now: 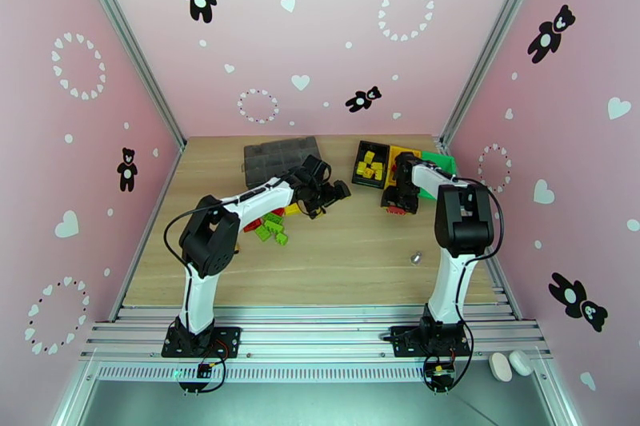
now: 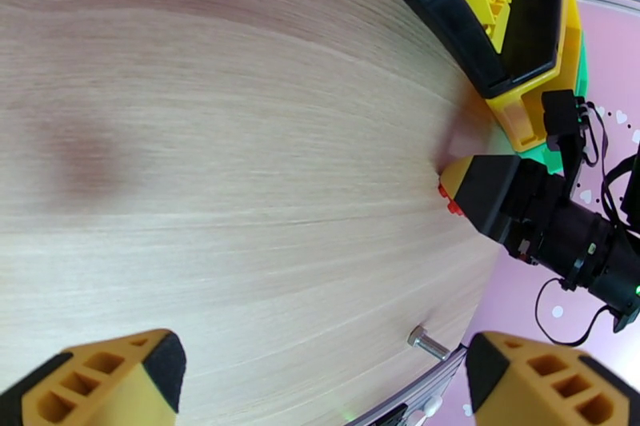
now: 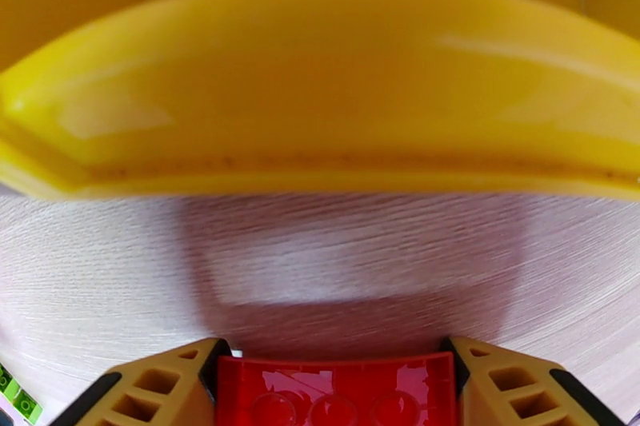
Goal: Sort the legos into containers by color
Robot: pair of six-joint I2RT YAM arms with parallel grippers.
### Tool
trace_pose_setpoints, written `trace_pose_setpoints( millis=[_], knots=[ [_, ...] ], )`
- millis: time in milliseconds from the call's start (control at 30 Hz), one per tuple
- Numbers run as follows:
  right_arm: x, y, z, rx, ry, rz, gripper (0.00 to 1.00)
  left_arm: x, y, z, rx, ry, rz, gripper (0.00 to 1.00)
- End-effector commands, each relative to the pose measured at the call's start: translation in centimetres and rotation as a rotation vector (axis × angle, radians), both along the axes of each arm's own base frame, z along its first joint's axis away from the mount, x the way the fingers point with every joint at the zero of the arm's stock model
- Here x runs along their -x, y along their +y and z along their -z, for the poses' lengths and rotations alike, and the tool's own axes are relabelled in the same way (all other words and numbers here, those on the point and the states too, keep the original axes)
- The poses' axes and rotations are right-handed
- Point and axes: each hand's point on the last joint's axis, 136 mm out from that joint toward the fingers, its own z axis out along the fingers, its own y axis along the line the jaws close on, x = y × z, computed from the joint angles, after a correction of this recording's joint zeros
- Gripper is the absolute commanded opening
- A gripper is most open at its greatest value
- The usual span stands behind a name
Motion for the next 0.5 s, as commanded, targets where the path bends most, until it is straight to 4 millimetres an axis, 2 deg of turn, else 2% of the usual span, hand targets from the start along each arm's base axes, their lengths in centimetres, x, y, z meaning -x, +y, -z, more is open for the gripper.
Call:
trace_pose_setpoints(
  millis=[0,200,300,467],
  knots=[
    [1.1,0.3,0.0,-0.010,0.051,0.007,0.62,-0.7,0.7,-2.0,0.011,-0.046,-0.017,0.98],
    [-0.9,0.3,-4.2,-0.009,-0.047,0.006,0.60,-2.0,-0.5,-2.6,0.026,-0.054,0.013,0.98],
    [-2.3,-0.1,-6.3,-0.005,-0.093,0.014,0.60,-3.1,-2.2,-3.5,0.065,-0.063,0.050,0.98],
    [-4.9,-1.2,-8.6,0.009,-0.154,0.056,0.60,-4.6,-6.2,-4.8,0.134,-0.062,0.138,0.98]
  ],
)
